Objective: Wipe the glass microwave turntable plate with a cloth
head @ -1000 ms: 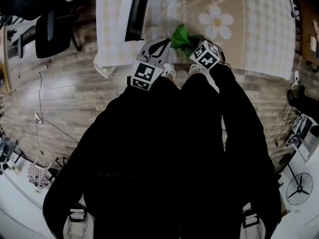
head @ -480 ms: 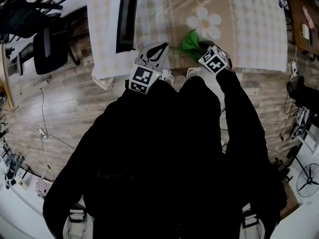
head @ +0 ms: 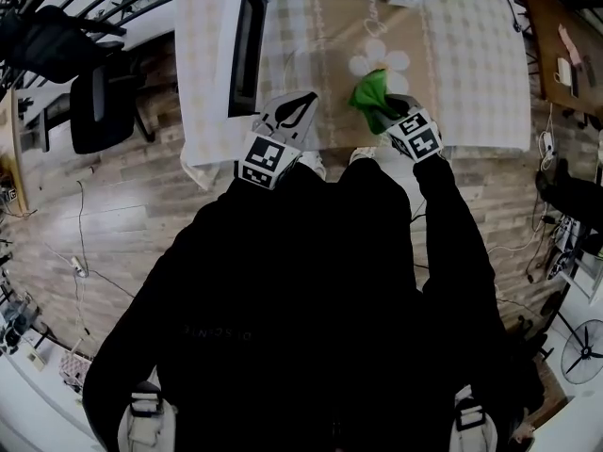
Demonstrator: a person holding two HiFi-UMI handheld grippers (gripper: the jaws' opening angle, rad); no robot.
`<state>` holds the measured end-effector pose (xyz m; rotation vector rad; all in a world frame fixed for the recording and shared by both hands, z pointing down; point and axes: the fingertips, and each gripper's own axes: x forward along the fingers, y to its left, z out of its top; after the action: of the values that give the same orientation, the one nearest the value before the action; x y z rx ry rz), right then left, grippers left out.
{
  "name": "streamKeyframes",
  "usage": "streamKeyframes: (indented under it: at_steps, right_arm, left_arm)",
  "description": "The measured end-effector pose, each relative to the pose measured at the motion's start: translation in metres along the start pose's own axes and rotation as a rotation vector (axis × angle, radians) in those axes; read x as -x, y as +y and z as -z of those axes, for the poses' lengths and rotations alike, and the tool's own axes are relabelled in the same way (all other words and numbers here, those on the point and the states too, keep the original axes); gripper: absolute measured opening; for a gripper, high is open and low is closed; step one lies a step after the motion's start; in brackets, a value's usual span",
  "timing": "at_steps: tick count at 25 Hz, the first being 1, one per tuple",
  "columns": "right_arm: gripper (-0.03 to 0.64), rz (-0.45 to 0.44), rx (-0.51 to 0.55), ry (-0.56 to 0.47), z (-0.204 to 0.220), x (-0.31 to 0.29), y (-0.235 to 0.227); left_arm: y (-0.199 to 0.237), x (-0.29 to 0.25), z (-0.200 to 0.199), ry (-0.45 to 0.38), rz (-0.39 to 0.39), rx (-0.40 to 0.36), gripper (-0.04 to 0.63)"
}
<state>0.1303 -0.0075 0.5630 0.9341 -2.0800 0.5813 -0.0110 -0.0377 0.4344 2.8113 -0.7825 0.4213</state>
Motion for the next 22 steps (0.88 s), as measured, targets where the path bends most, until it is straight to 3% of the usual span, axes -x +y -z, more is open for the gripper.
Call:
streamKeyframes:
  at_steps: [6,10,16,22]
  right_arm:
    - [0.126,0.026,-0.03,-0.257,-0.076,0.048,0.012]
    - [0.127,-0.001,-0.012,-0.391,-0.125,0.087,0.019]
    - [0.129,-0.033,0.01,-0.529,-0.179,0.133,0.021]
    - [0.129,-0.054,0.047,-0.658,-0.221,0.172,0.012]
  left_arm:
    - [-0.001,0.012,-0.037,-0.051,0.014,-0.003,0.021]
    - [-0.003,0.017,-0.069,-0.089,0.028,-0.009,0.021]
    - [-0.002,0.022,-0.113,-0.137,0.016,-0.046,0.021]
    - [0.007,0.022,-0.147,-0.187,-0.044,-0.072,0.021]
